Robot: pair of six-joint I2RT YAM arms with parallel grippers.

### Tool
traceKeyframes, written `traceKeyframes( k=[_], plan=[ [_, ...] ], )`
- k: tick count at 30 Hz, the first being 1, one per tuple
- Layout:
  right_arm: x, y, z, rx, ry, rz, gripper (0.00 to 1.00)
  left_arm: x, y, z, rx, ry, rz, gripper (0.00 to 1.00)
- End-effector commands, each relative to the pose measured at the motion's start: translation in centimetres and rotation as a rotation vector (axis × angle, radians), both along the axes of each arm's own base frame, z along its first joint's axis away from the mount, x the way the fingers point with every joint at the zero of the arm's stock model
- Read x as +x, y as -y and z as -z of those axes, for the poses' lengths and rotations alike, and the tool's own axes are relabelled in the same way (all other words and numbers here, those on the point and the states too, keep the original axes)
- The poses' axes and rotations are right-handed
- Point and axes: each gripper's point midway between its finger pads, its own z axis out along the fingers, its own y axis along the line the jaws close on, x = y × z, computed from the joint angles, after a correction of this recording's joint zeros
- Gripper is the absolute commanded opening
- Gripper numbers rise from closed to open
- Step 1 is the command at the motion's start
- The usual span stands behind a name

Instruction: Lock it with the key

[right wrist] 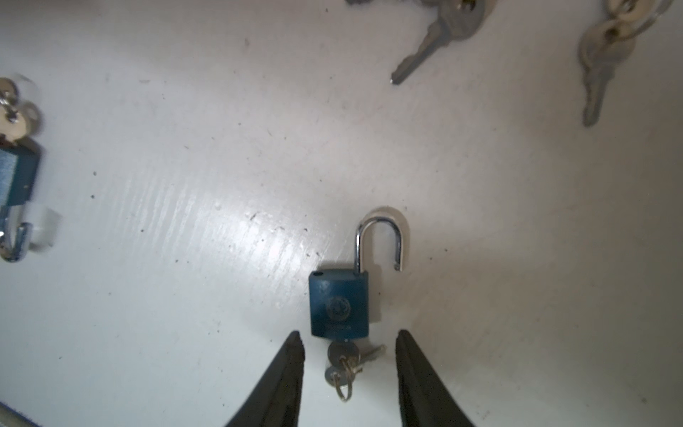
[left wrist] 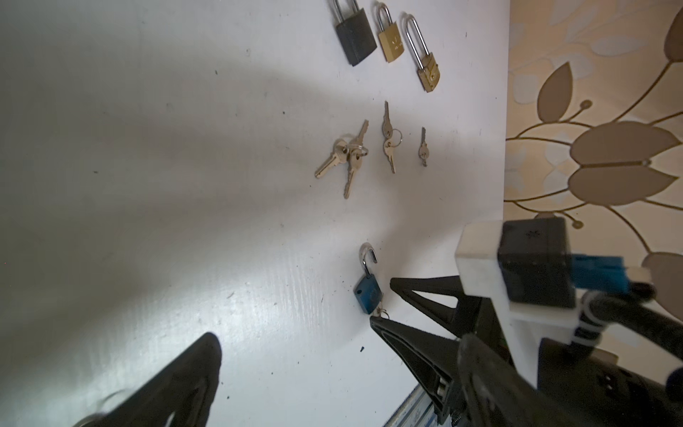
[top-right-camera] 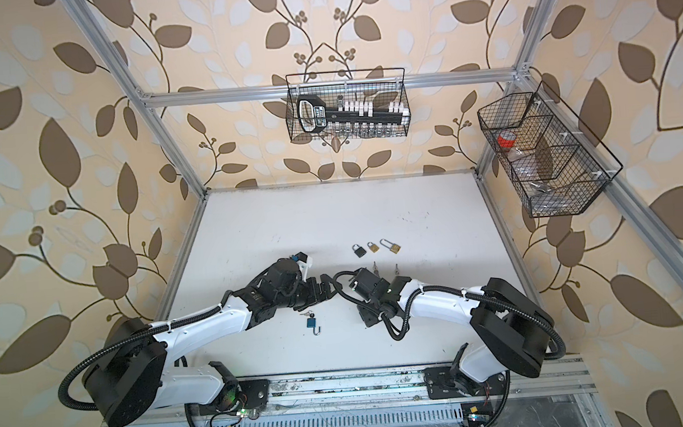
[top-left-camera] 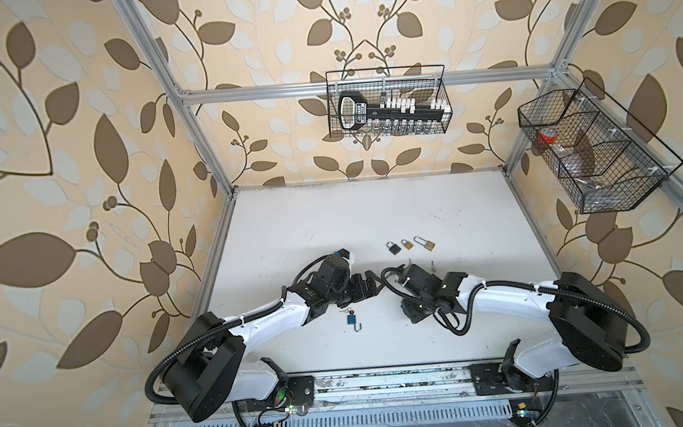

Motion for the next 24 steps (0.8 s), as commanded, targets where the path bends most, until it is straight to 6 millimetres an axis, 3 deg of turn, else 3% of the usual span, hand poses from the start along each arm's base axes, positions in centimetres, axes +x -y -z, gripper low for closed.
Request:
traceKeyframes(
  k=[1,11,24],
  plan=[
    [0.9,-0.8,-0.4,-0.009,0.03,-0.021,0.42,0.7,0.5,-1.7,-0.039,0.039,0.008,0.99],
    [1.5,-0.9,0.3,-0.048,0.031,-0.036,0.4,1.0,-0.2,-1.8,-0.041,0.038,-0.017,0.99],
    [0.5,-0.1,1.7,-0.084,-0.013,-0.054,0.34,1.3,-1.1,-1.5,-0.044,0.031,-0.045,0.99]
  ],
)
